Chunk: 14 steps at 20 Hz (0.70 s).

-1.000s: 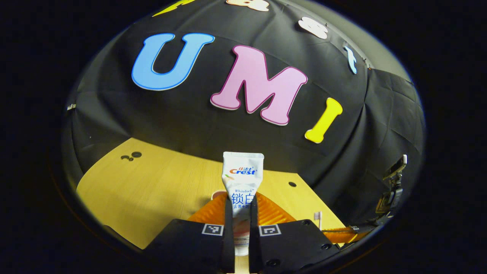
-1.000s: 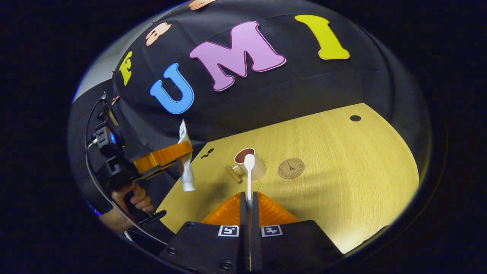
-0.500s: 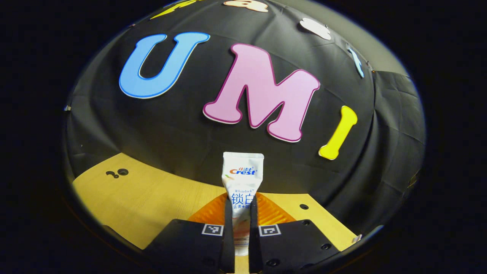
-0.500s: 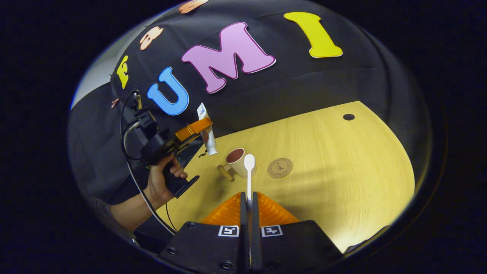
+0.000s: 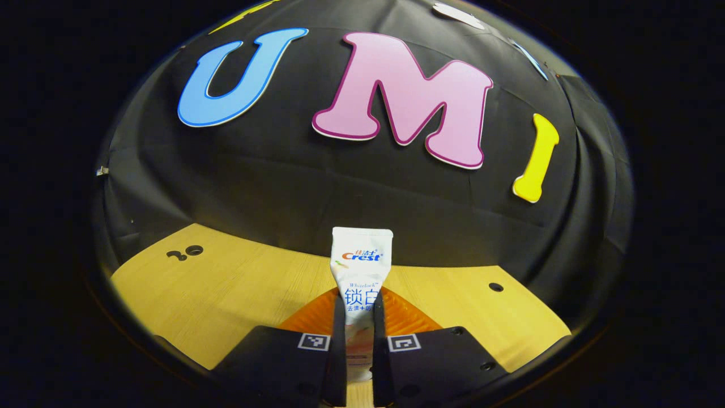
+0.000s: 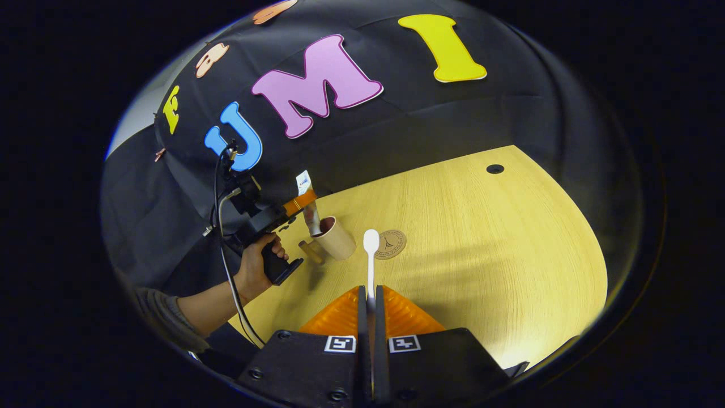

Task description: Put the toothbrush and toothpaste on the desktop into the cup, then pick up the cup and place it on the coaster on the desktop.

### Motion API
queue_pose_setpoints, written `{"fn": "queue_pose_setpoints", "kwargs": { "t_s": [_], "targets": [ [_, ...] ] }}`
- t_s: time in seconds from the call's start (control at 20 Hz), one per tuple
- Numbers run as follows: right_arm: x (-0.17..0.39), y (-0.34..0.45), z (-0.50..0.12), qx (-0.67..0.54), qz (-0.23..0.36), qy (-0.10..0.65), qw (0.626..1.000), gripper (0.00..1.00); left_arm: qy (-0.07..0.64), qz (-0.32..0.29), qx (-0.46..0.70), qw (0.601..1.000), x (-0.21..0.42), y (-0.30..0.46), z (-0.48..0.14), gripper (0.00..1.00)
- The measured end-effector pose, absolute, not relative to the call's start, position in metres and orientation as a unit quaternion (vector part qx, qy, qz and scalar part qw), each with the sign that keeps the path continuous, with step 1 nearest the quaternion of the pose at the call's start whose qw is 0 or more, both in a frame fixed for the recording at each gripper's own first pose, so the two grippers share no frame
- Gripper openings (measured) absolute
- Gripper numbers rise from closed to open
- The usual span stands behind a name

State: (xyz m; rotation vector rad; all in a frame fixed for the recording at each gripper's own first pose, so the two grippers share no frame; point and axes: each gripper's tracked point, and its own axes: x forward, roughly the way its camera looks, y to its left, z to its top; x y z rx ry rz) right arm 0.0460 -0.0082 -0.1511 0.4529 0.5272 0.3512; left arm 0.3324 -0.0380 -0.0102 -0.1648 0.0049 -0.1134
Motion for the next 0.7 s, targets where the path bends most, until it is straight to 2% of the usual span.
{"fn": "queue_pose_setpoints", "kwargs": {
  "t_s": [0.45,0.5,0.55,0.65,0.7],
  "targets": [
    [0.042,-0.008,-0.156,0.223,0.174,0.259,0.924,0.06,0.037,-0.056,-0.070,0.995,0.329,-0.036,-0.034,0.34],
    [0.042,-0.007,-0.157,0.224,0.174,0.259,0.923,0.06,0.042,-0.056,-0.072,0.995,0.328,-0.036,-0.038,0.27],
    [0.042,-0.007,-0.155,0.224,0.173,0.258,0.924,0.06,0.045,-0.056,-0.071,0.995,0.326,-0.035,-0.040,0.38],
    [0.043,-0.007,-0.154,0.227,0.170,0.257,0.924,0.06,0.042,-0.057,-0.067,0.995,0.323,-0.034,-0.039,0.42],
    [0.043,-0.006,-0.154,0.228,0.168,0.256,0.924,0.06,0.040,-0.058,-0.065,0.995,0.322,-0.035,-0.039,0.55]
  ]
}}
